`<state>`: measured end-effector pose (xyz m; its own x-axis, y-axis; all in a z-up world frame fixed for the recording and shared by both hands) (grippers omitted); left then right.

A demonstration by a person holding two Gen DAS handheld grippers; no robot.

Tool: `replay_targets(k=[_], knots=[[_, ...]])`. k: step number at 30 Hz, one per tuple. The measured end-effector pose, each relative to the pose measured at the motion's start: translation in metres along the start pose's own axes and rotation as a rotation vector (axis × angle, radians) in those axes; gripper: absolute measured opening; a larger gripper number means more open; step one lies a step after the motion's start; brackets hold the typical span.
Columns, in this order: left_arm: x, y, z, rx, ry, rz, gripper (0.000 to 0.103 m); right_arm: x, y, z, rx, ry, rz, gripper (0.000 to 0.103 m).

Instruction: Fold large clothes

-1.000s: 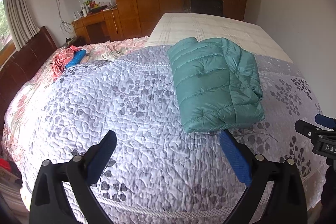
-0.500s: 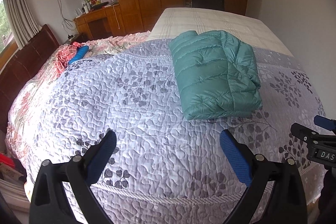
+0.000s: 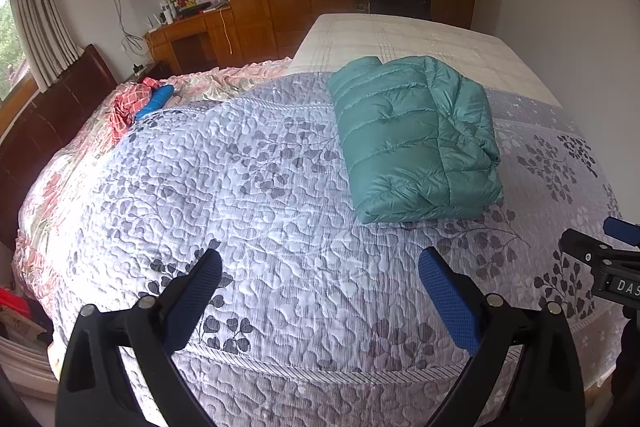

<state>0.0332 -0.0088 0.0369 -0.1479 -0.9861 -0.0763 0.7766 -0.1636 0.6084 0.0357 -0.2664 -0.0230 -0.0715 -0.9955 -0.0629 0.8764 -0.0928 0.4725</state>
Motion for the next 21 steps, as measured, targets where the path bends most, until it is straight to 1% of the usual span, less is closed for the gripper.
replay_targets(k=[21], knots=[[0.0011, -0.0019, -0.0033, -0.015, -0.005, 0.0, 0.099, -0.0003, 0.0013, 0.001, 0.001, 0.004, 0.004, 0.096]])
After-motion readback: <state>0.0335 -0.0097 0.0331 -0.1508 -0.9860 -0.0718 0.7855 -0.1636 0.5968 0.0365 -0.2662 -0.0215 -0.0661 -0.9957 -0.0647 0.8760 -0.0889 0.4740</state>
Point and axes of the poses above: each gripper's, at about its wrist camera, not at the fingertips, and z roughly against the way its jaws point, x to its right, y to its top, the point moved 6 cm from there along -z, roughly the way its jaws point, and after that the axes turned 2 degrees about x, right-handed, at the moved point
